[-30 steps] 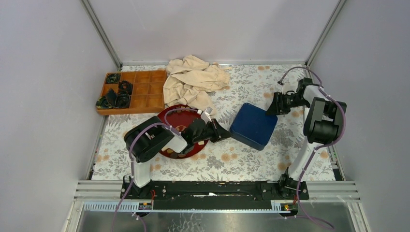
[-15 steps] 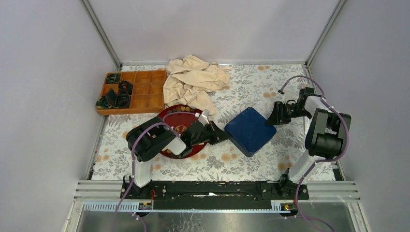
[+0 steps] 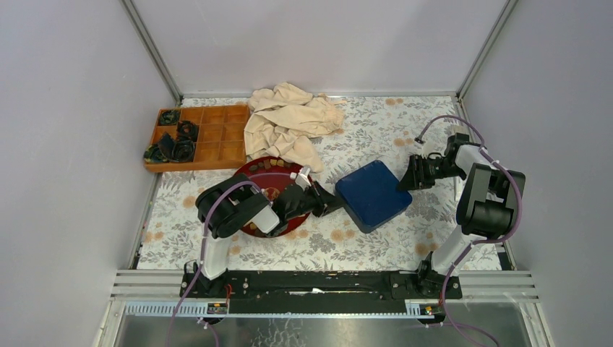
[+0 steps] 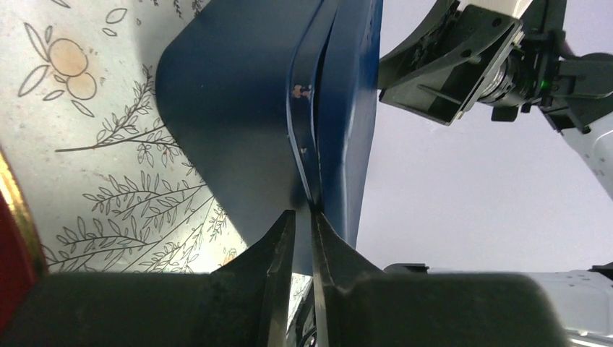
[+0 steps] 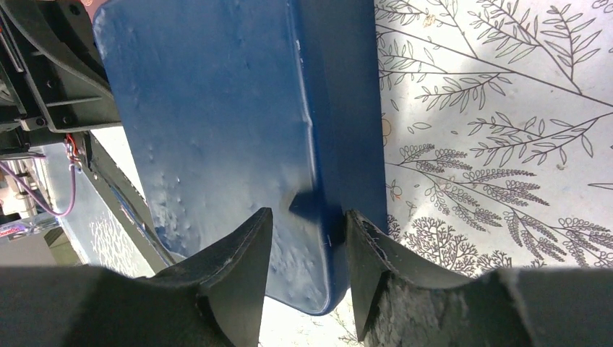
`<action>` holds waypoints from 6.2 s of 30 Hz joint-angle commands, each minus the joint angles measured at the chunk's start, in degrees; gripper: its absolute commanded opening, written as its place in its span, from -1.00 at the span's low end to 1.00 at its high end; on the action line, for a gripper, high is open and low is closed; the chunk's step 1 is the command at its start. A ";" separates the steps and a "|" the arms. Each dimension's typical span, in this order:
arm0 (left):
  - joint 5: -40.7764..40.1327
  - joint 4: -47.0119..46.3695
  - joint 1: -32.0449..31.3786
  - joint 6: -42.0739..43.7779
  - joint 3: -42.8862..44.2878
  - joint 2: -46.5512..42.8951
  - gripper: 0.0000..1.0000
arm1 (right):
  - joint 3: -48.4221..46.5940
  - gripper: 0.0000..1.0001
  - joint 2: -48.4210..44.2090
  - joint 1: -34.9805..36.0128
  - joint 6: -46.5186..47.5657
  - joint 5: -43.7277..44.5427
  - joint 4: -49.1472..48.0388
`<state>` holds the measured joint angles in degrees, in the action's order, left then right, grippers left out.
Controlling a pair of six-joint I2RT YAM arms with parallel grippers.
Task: Pack the chocolate
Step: Adjust the packing box at the center of the board.
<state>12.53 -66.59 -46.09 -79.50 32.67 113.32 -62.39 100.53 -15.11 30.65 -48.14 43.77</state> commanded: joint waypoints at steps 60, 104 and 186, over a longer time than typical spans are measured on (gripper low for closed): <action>-6.19 13.04 5.80 7.08 8.10 -2.12 -1.00 | -5.37 0.20 1.33 4.06 -2.99 -4.29 1.61; -1.41 -1.68 5.89 6.67 3.53 0.03 -0.94 | 8.15 0.99 -26.02 10.81 73.40 -5.48 10.81; 6.37 -11.82 -3.55 -2.98 10.96 10.00 -0.76 | 1.48 0.11 4.12 12.12 -10.09 10.77 -13.51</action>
<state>23.70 -71.11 -48.25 -80.27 40.86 121.78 -63.68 101.84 -5.78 18.81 -40.21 24.69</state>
